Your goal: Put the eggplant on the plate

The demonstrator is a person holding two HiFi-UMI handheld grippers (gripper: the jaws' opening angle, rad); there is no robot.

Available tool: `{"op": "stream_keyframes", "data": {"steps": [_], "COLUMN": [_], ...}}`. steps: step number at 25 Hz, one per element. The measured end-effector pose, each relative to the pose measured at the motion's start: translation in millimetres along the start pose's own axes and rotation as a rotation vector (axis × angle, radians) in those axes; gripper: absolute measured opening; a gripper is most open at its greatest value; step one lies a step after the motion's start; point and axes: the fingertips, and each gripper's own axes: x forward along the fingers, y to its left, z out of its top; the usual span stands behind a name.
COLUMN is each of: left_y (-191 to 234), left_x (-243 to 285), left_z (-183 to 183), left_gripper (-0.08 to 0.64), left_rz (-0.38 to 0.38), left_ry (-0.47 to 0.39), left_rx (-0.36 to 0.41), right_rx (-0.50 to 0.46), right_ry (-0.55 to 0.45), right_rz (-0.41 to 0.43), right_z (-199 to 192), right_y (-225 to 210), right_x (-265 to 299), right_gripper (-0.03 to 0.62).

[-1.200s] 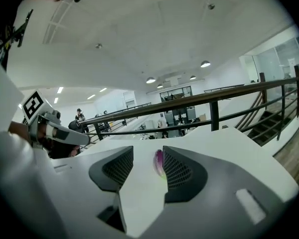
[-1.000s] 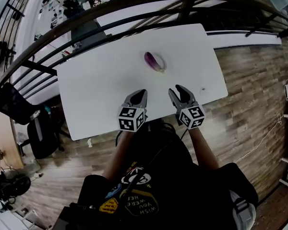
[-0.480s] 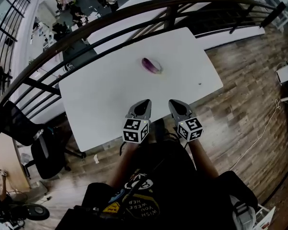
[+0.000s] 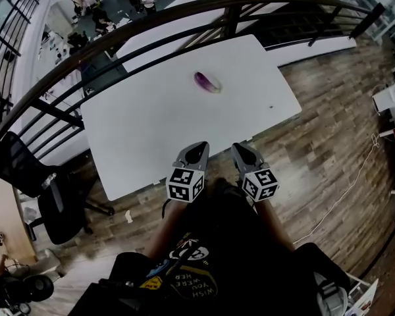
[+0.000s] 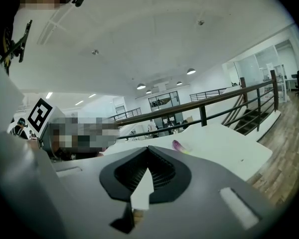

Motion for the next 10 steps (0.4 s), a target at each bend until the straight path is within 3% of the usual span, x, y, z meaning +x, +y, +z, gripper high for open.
{"op": "stream_keyframes", "data": {"steps": [10], "left_y": [-41.2], "left_x": [-7.6], "left_z": [24.1], "left_gripper": [0.005], "left_rz": [0.023], "left_ry": [-0.049], "left_rx": [0.038], "right_rx": [-0.045], "right_ry": [-0.039], "right_rz": [0.078], "right_z": [32.7], "right_y": [2.8], "right_x": [-24.5], "right_gripper": [0.002]}}
